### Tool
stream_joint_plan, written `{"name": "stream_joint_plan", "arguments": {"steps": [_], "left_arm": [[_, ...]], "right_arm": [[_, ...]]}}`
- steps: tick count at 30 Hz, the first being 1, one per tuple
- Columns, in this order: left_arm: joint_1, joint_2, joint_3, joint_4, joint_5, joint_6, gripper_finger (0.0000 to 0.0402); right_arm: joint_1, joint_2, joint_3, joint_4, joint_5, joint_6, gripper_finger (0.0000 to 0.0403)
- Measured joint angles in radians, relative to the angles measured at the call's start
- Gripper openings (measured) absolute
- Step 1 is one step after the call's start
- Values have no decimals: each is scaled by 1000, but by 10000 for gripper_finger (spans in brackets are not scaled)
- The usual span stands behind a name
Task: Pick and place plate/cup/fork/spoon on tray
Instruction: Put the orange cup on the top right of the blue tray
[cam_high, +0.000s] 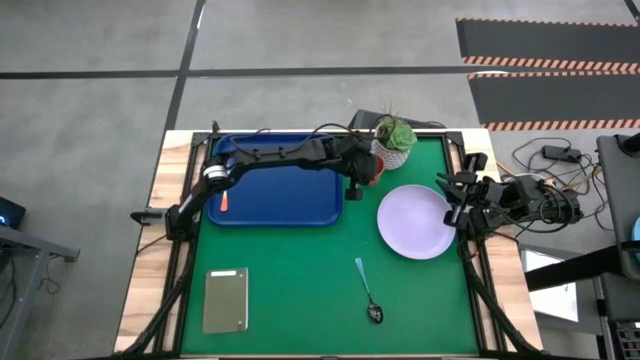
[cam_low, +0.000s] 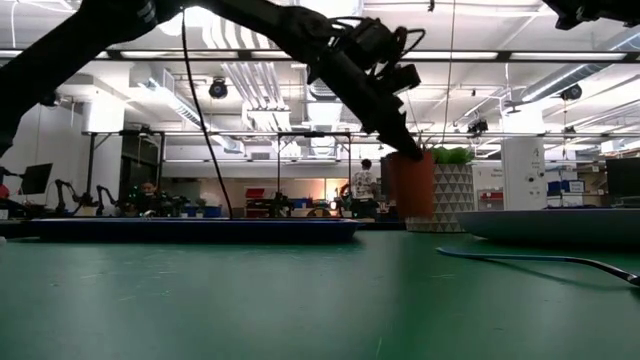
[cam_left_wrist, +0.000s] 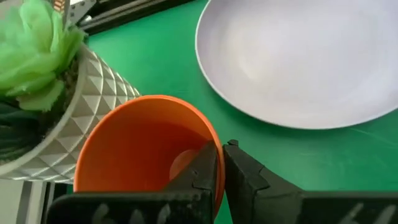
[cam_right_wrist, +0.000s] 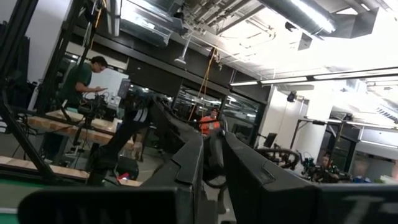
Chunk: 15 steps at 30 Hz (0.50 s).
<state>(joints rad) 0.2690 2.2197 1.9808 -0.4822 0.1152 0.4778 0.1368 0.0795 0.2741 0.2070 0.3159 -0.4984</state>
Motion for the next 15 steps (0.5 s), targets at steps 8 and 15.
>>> {"name": "stream_joint_plan", "arguments": {"steps": [8, 15], "left_arm": [[-10, -82, 0, -71, -11, -7, 3], [1, -141, -1, -165, -108, -25, 3]], "right_arm": [[0, 1, 0, -4, -1, 0, 52], [0, 0, 0, -9, -1, 0, 52]]}}
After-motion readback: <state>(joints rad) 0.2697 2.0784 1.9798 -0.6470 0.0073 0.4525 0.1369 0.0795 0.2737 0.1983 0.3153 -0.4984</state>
